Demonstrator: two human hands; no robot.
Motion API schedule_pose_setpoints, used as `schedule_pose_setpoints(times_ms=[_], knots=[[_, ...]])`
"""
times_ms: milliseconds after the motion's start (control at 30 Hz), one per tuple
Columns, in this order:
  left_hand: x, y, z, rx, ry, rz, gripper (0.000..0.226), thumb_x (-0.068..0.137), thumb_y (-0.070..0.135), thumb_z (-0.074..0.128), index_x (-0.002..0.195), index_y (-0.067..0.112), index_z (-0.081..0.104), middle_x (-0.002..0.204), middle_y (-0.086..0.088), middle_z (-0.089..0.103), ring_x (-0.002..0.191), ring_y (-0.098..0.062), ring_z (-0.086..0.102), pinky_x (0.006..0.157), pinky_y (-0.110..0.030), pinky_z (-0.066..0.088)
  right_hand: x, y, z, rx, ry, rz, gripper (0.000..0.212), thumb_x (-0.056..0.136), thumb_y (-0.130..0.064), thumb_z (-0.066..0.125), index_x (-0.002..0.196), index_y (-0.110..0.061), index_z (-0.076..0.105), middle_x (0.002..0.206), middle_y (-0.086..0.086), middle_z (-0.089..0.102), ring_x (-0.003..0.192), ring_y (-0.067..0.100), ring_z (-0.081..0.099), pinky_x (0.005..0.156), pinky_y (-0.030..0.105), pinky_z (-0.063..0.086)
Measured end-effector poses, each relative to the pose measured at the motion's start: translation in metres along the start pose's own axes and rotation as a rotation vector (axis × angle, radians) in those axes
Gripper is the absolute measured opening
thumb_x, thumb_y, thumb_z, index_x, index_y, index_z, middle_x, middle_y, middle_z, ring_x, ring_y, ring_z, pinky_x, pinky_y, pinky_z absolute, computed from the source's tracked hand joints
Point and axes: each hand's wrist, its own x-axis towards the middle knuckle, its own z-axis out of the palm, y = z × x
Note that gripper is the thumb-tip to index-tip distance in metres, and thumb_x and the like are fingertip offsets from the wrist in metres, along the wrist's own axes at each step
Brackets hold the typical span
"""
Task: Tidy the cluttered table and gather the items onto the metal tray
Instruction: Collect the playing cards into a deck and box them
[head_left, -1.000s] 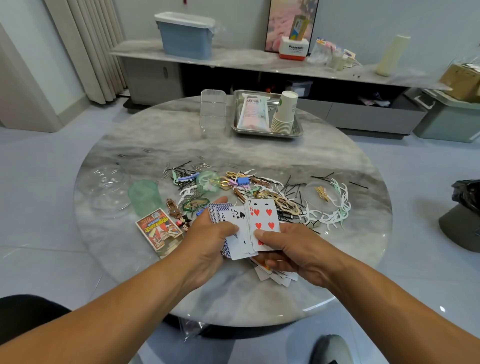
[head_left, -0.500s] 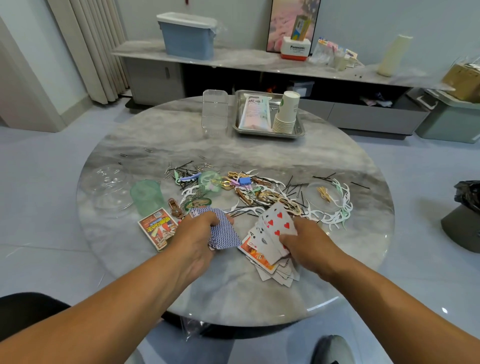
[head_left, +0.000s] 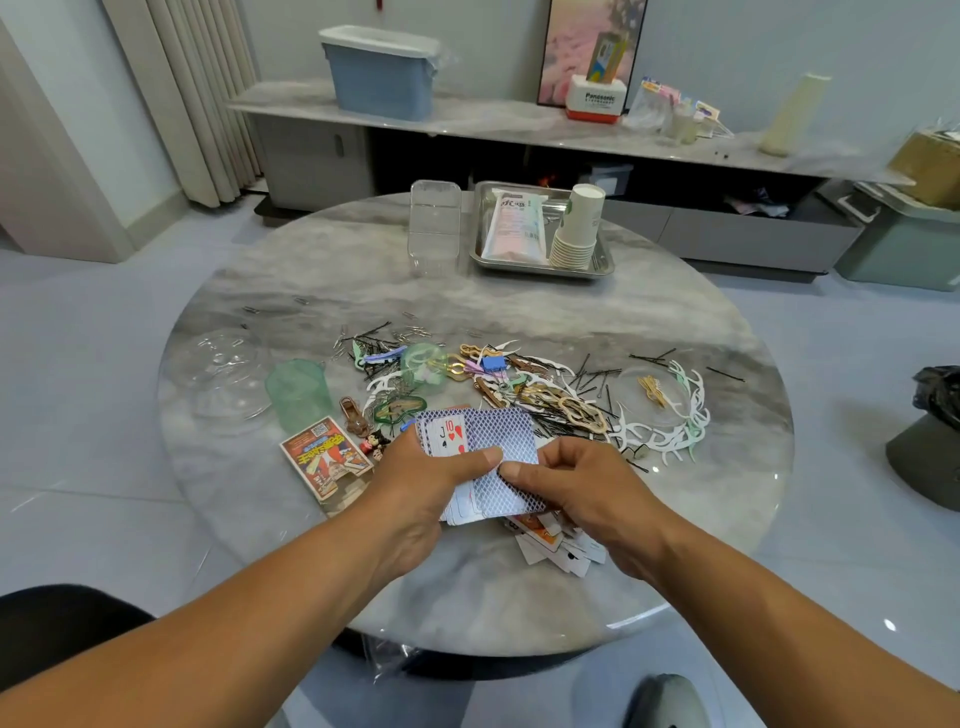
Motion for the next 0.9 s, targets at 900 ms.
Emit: schedule_pose_setpoints(times_ms=[900], knots=[[0.011,-0.001,-0.006,-0.006,0.109,-0.005,0.034,0.082,-0.001,0.077,0.113,0.008,0.066,0.096,-0.013,0.078,0.082,-0.03,0.076,0.073,-0.048,0.062,0.0,-0.009,-0.003,0.239,-0.098,0.195,0.021,0.105,-0.023,0.055,0.118,-0.009,0.065,0.101,0.012,0.078,0.085,0.024,0.078,0.059,0.024,0.059]])
